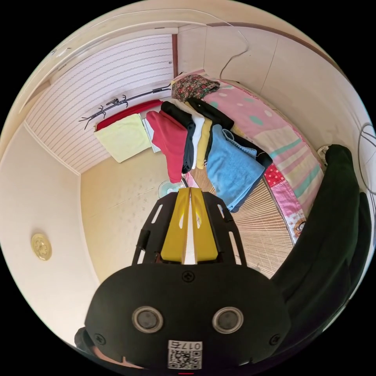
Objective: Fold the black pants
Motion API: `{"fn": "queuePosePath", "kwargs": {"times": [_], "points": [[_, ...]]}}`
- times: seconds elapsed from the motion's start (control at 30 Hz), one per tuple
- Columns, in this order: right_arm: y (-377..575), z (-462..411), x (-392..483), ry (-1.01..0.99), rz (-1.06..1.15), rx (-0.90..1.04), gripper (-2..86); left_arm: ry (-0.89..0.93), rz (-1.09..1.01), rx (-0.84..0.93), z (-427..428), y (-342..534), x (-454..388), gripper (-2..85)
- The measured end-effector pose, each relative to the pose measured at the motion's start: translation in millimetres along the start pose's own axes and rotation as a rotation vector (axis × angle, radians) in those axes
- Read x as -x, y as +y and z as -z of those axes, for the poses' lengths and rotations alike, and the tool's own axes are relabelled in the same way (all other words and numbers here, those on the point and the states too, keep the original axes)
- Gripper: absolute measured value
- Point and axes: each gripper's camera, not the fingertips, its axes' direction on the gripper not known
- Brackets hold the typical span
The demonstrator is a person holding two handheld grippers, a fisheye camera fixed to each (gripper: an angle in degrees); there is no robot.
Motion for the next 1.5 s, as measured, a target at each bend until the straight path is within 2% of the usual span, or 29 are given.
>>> {"fn": "queuePosePath", "kwargs": {"times": [0.07,0.13,0.2,0.3,0.37,0.5,0.67,0.83,0.9,0.97,1.03,1.07,1.17,1.23,1.3,1.43,1.5], "points": [[2.6,6.1,-4.0,0.008,-0.001,-0.021,0.3,0.074,-0.045,0.031,0.5,-1.7,-7.5,9.6],[5.1,10.0,-8.6,0.014,-0.008,-0.043,0.4,0.146,-0.174,0.088,-1.6,-0.8,-31.1,6.6],[7.2,11.4,-14.1,0.006,-0.015,-0.057,0.4,0.284,-0.386,0.19,-9.1,13.6,-77.1,5.5],[11.0,7.1,-23.0,-0.009,-0.022,-0.059,0.4,0.401,-0.623,0.36,-31.9,49.6,-135.7,4.3],[14.2,-1.4,-27.3,-0.003,-0.021,-0.047,0.3,0.41,-0.768,0.473,-53.7,80.3,-166.7,2.2],[17.3,-22.3,-30.7,0.002,-0.015,-0.019,0.3,0.268,-0.914,0.747,-128.8,162.7,-187.2,-0.4],[18.5,-61.5,-27.7,-0.007,0.02,0.061,0.2,0.009,-1.028,1.044,-193.3,264.9,-142.7,-0.8],[17.5,-93.8,-17.8,0.049,0.088,0.148,0.3,0.019,-0.977,1.33,-207.3,350.3,-81.6,-0.9],[17.6,-103.7,-16.0,0.069,0.11,0.168,0.3,-0.046,-1.055,1.526,-209.8,400.3,-59.0,-0.9],[20.0,-115.1,-18.0,0.094,0.114,0.171,0.3,-0.111,-1.054,1.6,-211.2,421.8,-44.2,-0.8],[23.3,-123.2,-22.6,0.092,0.1,0.158,0.3,-0.089,-0.968,1.59,-210.2,422.1,-35.7,-0.6],[25.6,-129.1,-26.4,0.075,0.089,0.151,0.3,-0.011,-0.879,1.547,-207.5,411.8,-34.8,-0.5],[30.0,-146.1,-34.5,0.031,0.072,0.146,0.4,0.207,-0.731,1.312,-193.3,363.5,-46.4,0.2],[31.4,-156.6,-37.1,0.024,0.072,0.155,0.4,0.257,-0.672,1.129,-186.0,327.5,-57.4,1.9],[31.8,-166.4,-38.4,0.029,0.079,0.166,0.4,0.198,-0.655,0.888,-183.8,286.2,-76.3,5.6],[33.0,-181.8,-42.1,0.056,0.096,0.167,0.4,-0.015,-0.68,0.668,-213.3,253.8,-111.0,10.6],[35.4,-186.5,-45.7,0.073,0.095,0.155,0.4,-0.191,-0.654,0.502,-238.9,250.5,-124.9,12.3]]}}
